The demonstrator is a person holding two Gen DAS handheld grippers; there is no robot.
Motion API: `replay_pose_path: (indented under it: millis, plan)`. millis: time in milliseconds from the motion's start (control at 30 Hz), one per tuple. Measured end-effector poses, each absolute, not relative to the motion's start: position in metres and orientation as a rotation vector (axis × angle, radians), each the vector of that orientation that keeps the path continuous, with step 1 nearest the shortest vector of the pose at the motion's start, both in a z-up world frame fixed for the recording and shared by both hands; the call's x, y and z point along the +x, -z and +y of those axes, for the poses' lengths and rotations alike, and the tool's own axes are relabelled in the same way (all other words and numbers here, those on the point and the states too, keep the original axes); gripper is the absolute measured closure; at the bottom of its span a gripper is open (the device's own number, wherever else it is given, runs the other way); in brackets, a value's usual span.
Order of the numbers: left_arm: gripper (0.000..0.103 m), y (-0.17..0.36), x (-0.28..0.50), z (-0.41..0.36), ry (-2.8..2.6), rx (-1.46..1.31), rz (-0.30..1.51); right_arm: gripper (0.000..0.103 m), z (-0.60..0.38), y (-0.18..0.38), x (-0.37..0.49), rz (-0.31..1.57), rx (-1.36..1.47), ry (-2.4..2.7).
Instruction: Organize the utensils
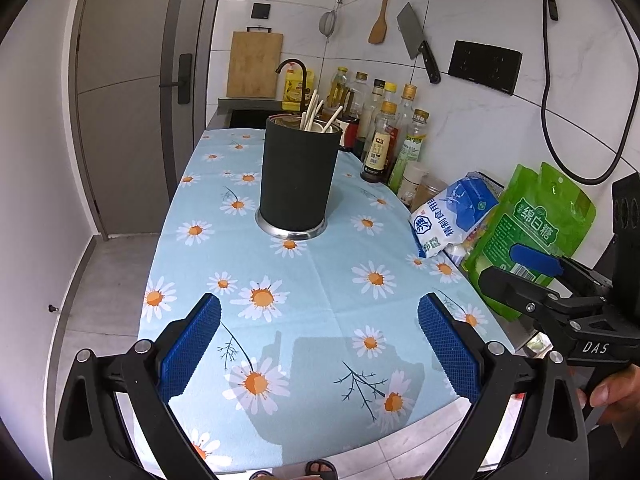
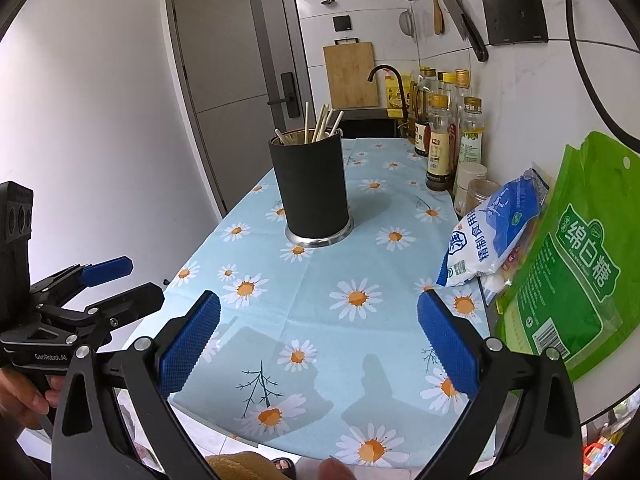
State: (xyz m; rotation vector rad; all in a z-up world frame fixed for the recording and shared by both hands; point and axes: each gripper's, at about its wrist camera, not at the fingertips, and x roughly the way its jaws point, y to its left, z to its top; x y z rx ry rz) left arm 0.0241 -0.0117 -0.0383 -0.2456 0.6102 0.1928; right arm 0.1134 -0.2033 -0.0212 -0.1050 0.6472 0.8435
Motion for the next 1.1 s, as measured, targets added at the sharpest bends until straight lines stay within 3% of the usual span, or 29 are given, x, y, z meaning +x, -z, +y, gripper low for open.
replay_pose_path:
  millis: [1100]
  plan:
    - [0.007,0.043,0.03,-0.025,-0.207,-0.231,0.639,0.005,-0.207,0.028,0.12,0.676,-0.105,-0.873]
